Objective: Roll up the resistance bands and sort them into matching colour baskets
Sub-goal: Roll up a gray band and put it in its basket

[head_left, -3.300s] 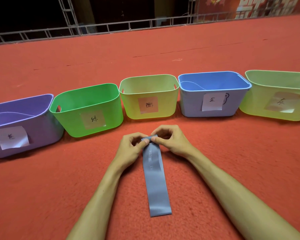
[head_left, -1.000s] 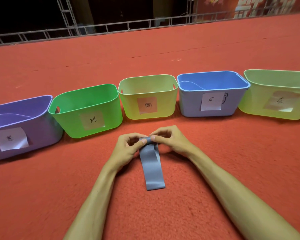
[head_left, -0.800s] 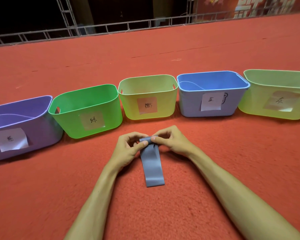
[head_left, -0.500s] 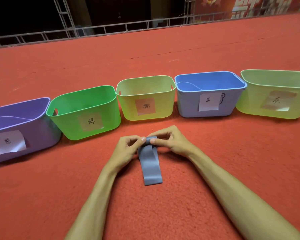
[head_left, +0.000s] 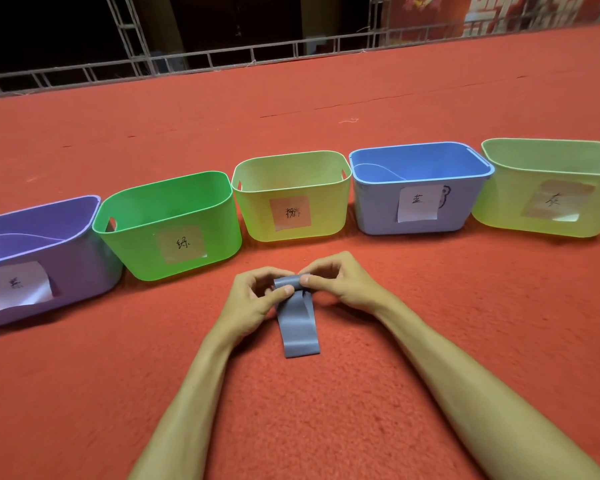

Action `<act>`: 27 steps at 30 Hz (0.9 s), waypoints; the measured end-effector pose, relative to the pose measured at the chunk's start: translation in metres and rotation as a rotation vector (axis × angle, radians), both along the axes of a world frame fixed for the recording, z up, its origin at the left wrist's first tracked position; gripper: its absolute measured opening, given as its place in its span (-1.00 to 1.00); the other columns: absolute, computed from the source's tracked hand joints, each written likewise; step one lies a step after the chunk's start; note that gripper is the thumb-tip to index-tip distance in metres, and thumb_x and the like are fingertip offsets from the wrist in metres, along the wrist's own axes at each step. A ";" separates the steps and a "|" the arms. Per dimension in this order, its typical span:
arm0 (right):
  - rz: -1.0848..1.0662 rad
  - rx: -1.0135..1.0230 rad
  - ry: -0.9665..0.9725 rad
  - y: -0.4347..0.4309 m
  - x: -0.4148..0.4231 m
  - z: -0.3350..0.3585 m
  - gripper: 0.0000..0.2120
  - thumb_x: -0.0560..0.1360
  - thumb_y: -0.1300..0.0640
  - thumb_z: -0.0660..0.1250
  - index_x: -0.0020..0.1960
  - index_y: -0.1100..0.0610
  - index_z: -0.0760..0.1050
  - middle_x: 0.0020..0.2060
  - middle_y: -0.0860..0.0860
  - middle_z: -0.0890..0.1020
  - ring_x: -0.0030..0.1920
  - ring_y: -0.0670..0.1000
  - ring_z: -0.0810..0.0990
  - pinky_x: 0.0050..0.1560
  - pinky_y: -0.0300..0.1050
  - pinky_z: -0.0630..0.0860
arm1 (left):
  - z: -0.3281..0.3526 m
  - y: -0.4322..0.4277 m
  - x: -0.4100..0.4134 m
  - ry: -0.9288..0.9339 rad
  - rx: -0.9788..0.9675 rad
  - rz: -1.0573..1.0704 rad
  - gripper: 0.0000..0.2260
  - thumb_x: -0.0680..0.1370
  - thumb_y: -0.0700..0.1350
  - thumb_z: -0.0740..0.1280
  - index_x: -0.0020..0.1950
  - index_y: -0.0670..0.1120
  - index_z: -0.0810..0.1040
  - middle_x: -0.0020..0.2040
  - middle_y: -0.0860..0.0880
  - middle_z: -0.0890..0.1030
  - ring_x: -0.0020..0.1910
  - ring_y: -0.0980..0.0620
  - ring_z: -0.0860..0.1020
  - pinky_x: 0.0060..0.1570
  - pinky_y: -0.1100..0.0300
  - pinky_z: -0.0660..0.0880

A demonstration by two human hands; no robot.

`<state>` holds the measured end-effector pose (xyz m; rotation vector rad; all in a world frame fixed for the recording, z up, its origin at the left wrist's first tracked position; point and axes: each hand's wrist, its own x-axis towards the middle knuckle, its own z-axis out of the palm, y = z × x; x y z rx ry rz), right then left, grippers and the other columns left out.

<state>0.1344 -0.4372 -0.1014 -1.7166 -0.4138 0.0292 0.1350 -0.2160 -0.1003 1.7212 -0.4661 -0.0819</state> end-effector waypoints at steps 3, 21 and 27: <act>0.031 0.033 -0.041 -0.003 -0.001 0.001 -0.84 0.58 0.29 0.44 0.12 0.31 0.69 0.01 0.19 0.75 -0.02 -0.04 0.67 0.09 -0.15 0.58 | 0.002 0.001 0.002 -0.006 0.018 -0.001 -0.74 0.47 -0.12 0.51 0.13 -0.16 0.70 0.03 -0.06 0.75 0.00 0.11 0.64 0.03 0.29 0.55; -0.012 -0.027 0.049 0.003 -0.001 0.000 -0.82 0.55 0.10 0.50 -0.03 0.24 0.72 -0.18 0.11 0.74 -0.16 -0.05 0.61 -0.08 -0.09 0.46 | 0.002 0.002 -0.001 0.005 -0.002 -0.031 -0.78 0.56 -0.19 0.46 0.19 -0.17 0.69 0.10 -0.09 0.74 0.10 0.04 0.67 0.10 0.21 0.58; 0.009 -0.067 0.048 0.001 0.000 0.000 -0.84 0.47 0.25 0.57 0.02 0.25 0.68 -0.20 0.13 0.74 -0.18 -0.05 0.63 -0.13 -0.11 0.52 | -0.001 0.002 -0.001 0.012 -0.009 0.000 -0.72 0.51 -0.32 0.51 0.21 -0.17 0.70 0.08 -0.10 0.75 0.02 0.02 0.66 0.05 0.14 0.57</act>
